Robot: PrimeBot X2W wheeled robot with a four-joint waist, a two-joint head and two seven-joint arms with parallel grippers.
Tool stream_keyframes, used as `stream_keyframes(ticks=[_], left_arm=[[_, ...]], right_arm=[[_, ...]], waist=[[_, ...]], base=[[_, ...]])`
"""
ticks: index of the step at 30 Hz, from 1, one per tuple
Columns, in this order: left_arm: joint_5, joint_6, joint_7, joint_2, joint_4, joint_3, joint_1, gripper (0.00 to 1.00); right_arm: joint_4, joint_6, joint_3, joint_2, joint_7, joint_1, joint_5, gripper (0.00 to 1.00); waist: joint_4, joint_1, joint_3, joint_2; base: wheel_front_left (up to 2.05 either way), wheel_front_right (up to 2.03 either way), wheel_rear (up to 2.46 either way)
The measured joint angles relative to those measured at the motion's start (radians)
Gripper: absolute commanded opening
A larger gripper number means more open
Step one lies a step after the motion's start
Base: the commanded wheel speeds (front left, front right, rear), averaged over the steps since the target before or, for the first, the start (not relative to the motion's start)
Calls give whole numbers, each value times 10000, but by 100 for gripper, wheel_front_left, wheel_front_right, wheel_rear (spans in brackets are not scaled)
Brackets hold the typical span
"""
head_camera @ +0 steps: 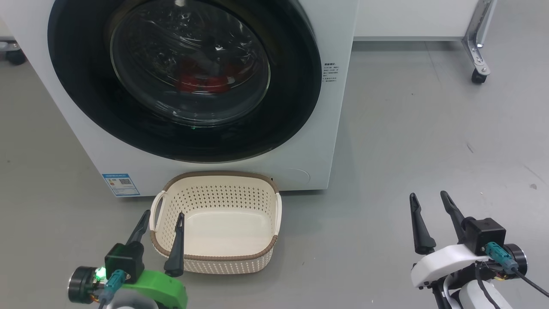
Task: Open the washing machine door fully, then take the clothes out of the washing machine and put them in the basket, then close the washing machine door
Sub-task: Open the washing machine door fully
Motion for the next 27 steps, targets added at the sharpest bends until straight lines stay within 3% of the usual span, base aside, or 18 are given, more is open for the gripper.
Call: stream_keyframes(ticks=[14,20,27], left_arm=[[6,-2,0,-82,44,29,0,100],[8,-2,0,-94,42,36,-1,100],[12,-13,0,-121,-88,38,-46,100]], right_arm=[[-10,121,-178,188,0,129,63,0],[-40,336,-443,431,-2,129,571,0],[-157,811,-1066,815,-2,104,1894,0]], waist=[[35,0,21,0],[71,0,67,0],[163,0,293,0]], base=[[0,0,0],[0,0,0],[0,0,0]])
